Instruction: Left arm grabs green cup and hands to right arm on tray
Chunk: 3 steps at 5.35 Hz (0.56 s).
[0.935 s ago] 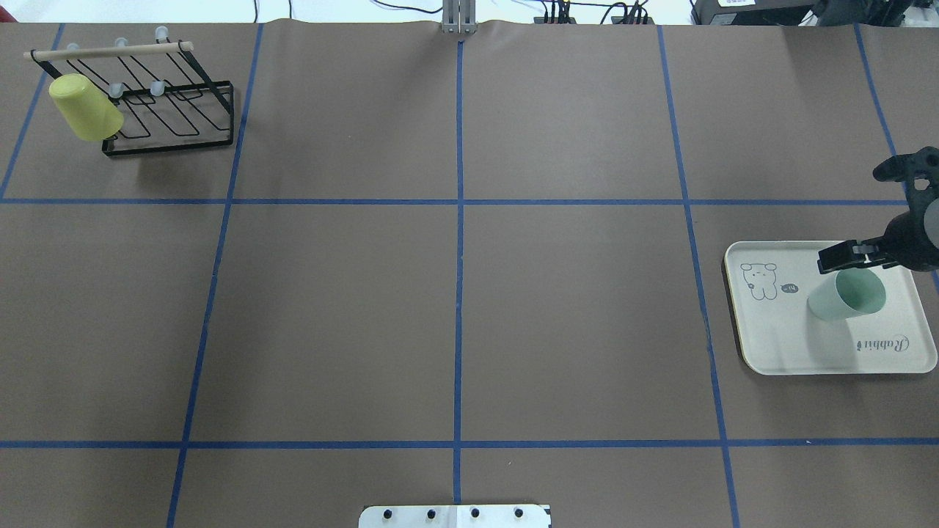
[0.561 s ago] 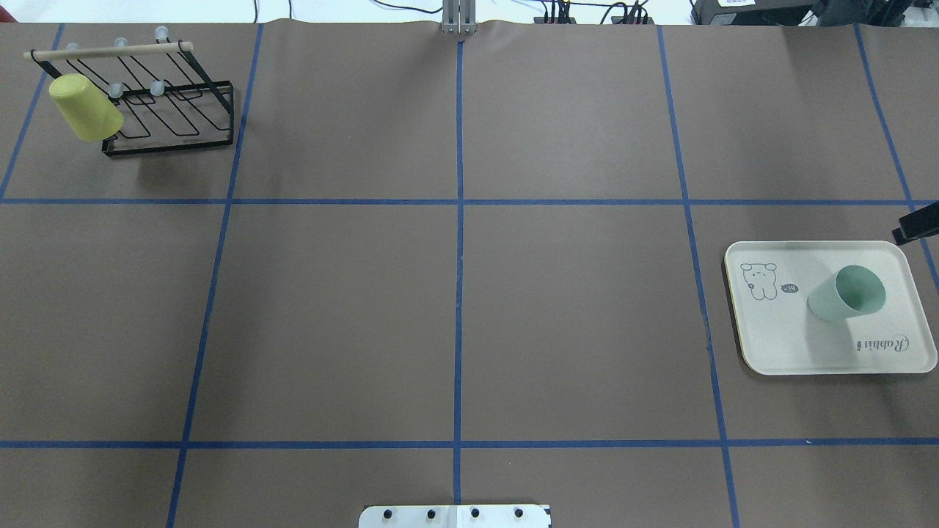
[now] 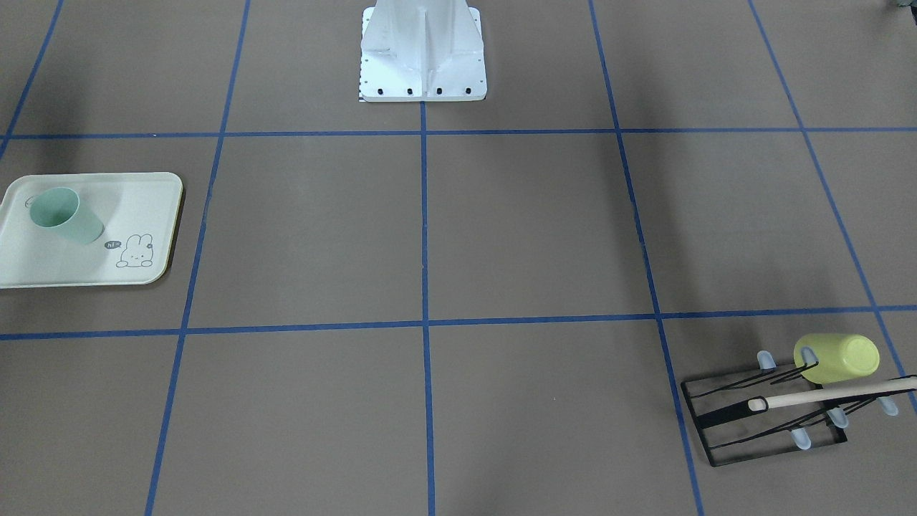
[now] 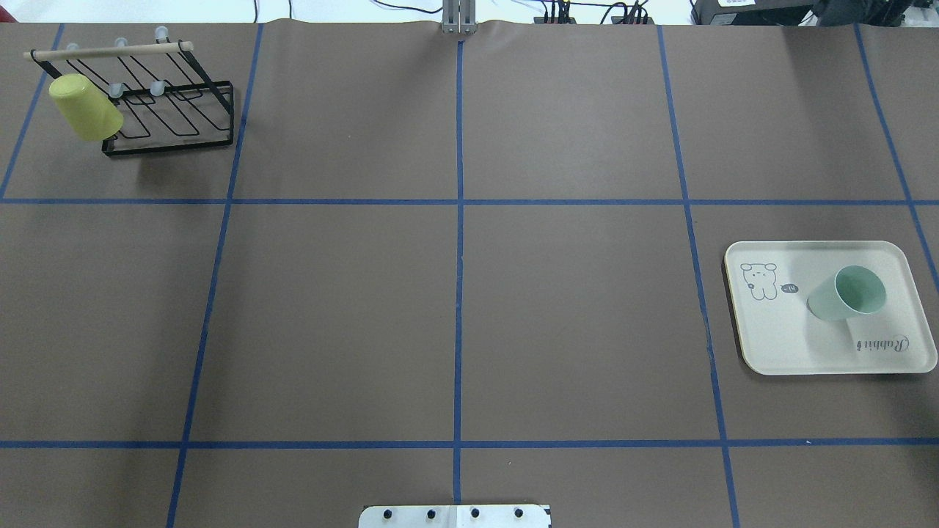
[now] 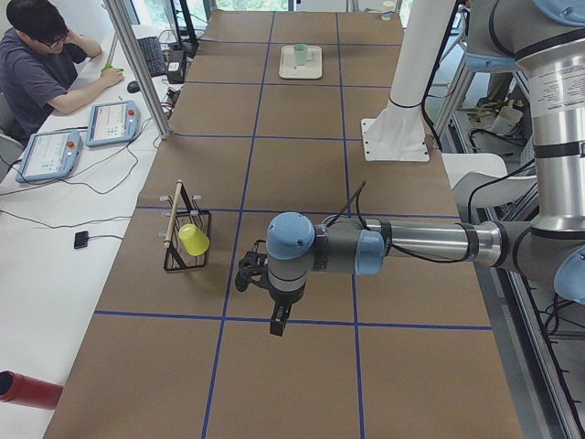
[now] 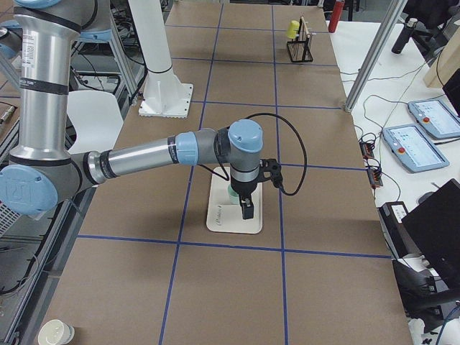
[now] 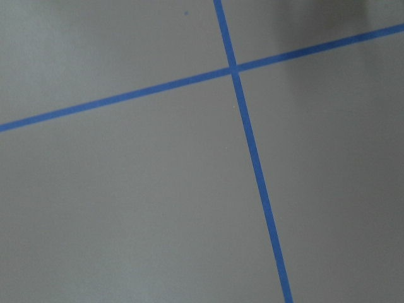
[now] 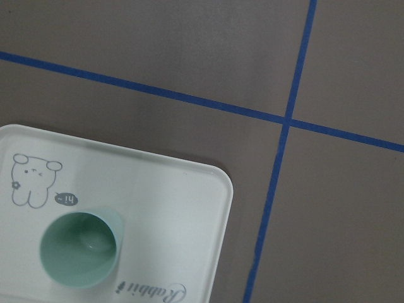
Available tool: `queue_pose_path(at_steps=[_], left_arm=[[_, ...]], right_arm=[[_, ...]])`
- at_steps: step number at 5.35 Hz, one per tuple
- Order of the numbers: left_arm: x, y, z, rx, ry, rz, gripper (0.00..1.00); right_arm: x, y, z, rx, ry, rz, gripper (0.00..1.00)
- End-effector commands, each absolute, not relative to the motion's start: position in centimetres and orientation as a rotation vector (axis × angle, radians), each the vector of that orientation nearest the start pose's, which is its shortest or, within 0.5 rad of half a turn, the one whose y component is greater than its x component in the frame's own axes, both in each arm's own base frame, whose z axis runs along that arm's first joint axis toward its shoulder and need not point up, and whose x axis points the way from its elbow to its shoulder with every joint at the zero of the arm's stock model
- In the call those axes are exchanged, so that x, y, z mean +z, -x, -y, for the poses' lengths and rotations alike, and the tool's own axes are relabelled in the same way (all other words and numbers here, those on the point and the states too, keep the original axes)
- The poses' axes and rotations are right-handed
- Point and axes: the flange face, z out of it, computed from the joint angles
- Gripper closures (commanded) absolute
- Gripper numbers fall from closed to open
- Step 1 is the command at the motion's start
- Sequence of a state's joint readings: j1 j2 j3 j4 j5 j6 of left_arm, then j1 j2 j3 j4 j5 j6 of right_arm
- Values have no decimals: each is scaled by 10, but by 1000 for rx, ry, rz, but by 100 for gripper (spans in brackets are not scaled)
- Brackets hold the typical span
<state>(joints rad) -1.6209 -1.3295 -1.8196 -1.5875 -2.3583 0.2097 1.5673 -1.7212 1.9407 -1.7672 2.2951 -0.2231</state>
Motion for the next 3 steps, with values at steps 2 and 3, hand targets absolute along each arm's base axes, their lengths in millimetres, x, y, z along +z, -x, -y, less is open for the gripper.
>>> queue_pose_path(at_steps=[2, 3], left_arm=[[603, 79, 376, 22, -125, -882, 0], [600, 84, 378, 65, -160, -801, 0]], right_arm=[[619, -94, 389, -202, -51, 736, 0], [624, -95, 388, -199, -42, 734, 0]])
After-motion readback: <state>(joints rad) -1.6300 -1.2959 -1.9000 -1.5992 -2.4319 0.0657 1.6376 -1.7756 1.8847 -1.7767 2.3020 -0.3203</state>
